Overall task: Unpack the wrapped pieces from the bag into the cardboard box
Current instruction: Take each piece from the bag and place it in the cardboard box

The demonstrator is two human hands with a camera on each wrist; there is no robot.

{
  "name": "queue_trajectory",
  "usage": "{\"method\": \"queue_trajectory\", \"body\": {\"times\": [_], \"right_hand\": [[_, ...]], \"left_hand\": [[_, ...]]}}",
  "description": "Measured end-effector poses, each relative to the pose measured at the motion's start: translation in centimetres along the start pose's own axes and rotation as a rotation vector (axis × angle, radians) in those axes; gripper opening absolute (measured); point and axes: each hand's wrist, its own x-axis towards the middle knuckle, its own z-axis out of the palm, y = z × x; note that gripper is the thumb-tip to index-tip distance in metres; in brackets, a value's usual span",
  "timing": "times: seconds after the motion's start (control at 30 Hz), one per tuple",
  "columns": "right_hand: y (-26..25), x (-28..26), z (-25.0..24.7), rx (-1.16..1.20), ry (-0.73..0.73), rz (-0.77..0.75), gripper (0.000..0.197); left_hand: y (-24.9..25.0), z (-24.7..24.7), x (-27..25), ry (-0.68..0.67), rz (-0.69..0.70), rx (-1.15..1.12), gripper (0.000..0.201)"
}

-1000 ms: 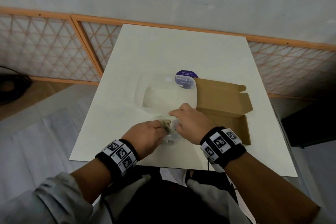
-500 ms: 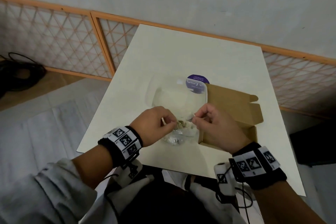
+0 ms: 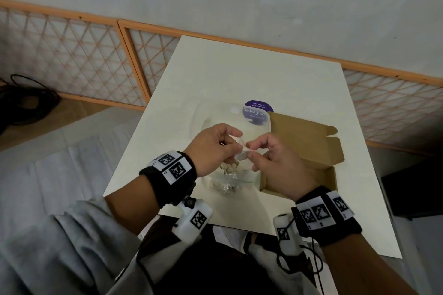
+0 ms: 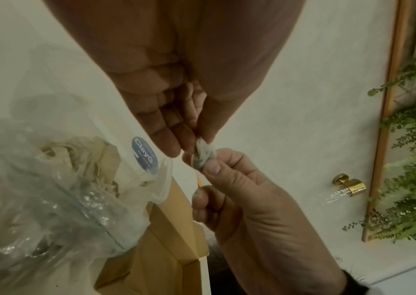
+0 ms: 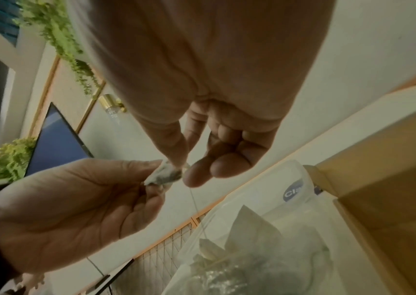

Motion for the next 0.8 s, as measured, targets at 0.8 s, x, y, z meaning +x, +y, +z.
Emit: {"method": "queue_trajectory", "body": {"times": [0.8], "right_hand": [[-1.6,1.7,1.0,0.306,-0.019,-0.058,0.012]], "left_hand": [[1.7,-1.2,-1.4,0.052,0.182,0.003,0.015]]}}
